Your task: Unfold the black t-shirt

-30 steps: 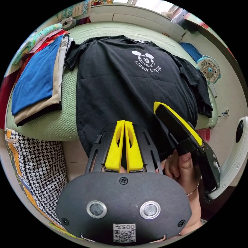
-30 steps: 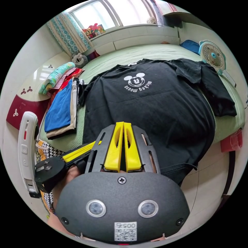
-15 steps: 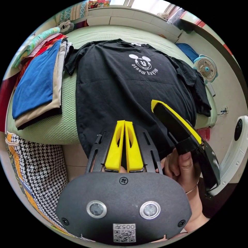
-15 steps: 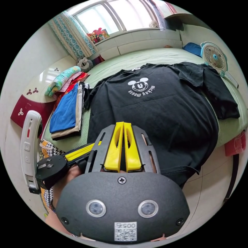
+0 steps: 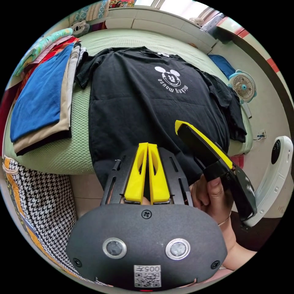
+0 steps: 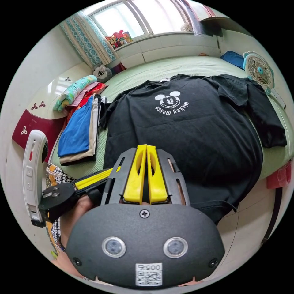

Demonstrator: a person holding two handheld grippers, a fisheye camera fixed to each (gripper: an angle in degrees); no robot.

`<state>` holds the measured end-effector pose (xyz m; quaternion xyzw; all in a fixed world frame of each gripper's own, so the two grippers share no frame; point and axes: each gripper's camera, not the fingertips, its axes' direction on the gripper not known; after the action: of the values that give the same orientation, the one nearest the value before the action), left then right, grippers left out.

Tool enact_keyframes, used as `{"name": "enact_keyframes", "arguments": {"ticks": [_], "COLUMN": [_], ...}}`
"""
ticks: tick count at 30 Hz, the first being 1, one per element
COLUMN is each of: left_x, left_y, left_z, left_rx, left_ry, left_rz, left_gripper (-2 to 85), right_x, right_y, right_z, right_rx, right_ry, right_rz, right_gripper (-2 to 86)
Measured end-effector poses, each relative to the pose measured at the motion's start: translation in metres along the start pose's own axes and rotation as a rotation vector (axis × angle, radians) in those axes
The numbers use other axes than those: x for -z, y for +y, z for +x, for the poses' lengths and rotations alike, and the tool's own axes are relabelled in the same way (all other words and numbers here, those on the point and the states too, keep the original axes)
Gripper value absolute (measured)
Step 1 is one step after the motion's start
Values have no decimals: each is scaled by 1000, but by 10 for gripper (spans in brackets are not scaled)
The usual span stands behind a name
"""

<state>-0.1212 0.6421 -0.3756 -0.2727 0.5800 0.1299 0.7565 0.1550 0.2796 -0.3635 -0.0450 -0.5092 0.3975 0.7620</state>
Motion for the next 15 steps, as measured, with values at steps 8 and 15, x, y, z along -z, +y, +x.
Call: {"name": "enact_keyframes", "arguments": {"ticks": [8,15], "left_x": [-1,6], "left_y": [-3,-3], "left_z": [5,-6], "left_rx": [-33,24], "left_ry": [9,-37], "left_rz": [28,93], "left_gripper": [-3,-3], "right_x": [-12,-13], "right_y": [-6,-10], "right_z": [-18,-18], "right_rx": [66,25], "right_ry": [87,52], "right_rz": [-2,57], "right_gripper": [-9,-10]}}
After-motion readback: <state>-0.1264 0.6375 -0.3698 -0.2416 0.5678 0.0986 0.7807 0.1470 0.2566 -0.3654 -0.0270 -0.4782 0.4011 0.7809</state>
